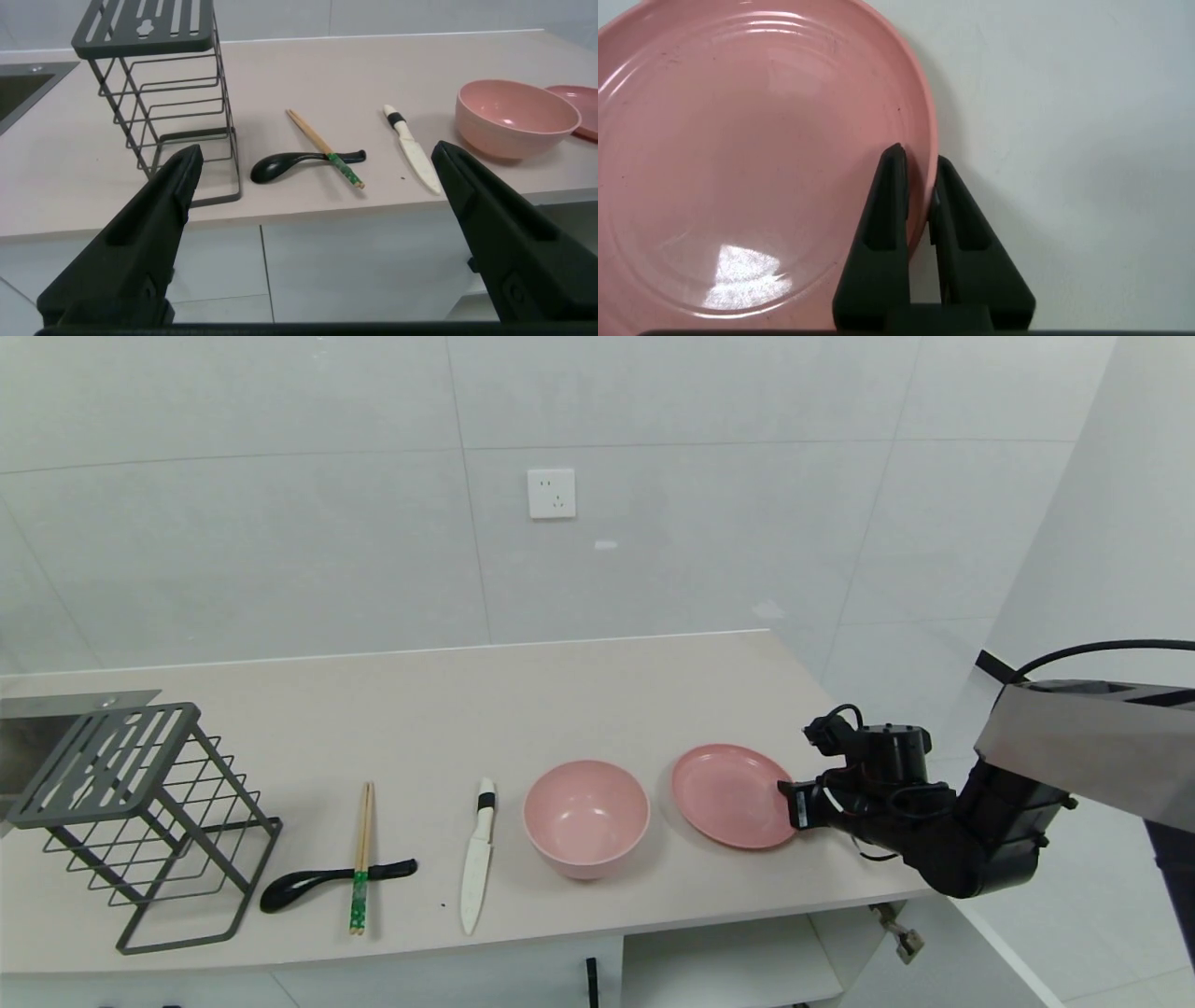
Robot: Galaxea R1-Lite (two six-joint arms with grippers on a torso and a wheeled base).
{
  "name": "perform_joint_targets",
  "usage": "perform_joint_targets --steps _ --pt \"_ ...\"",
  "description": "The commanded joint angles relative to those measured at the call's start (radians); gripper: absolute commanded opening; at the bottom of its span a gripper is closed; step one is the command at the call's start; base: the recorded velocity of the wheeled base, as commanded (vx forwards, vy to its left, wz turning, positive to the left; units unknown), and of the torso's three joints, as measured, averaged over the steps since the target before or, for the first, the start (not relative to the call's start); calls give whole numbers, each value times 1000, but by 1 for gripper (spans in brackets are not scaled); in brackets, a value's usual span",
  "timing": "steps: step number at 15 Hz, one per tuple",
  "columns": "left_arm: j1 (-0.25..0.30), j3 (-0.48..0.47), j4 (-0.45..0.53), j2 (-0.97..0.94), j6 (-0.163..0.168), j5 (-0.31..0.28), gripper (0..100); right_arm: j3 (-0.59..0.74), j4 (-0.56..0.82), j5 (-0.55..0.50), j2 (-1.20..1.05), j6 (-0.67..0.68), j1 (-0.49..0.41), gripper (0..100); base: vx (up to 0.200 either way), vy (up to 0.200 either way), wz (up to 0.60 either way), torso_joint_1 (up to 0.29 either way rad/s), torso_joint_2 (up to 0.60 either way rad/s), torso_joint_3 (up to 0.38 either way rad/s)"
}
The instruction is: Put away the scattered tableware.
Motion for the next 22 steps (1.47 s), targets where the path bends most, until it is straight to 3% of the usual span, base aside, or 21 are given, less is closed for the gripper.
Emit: perform_joint_targets --steps 1,13,16,22 --pt "0 0 0 1 0 0 100 28 -7 0 -57 0 -15 0 0 0 0 0 0 0" --pt "0 0 0 1 2 0 100 236 -131 98 -404 108 -32 0 0 0 0 0 0 0" --pt "0 0 -2 1 5 -1 100 379 -254 112 -518 109 -26 0 0 0 0 0 0 0" --pt "0 0 -2 1 8 -4 100 505 -491 131 -573 106 -44 0 0 0 0 0 0 0"
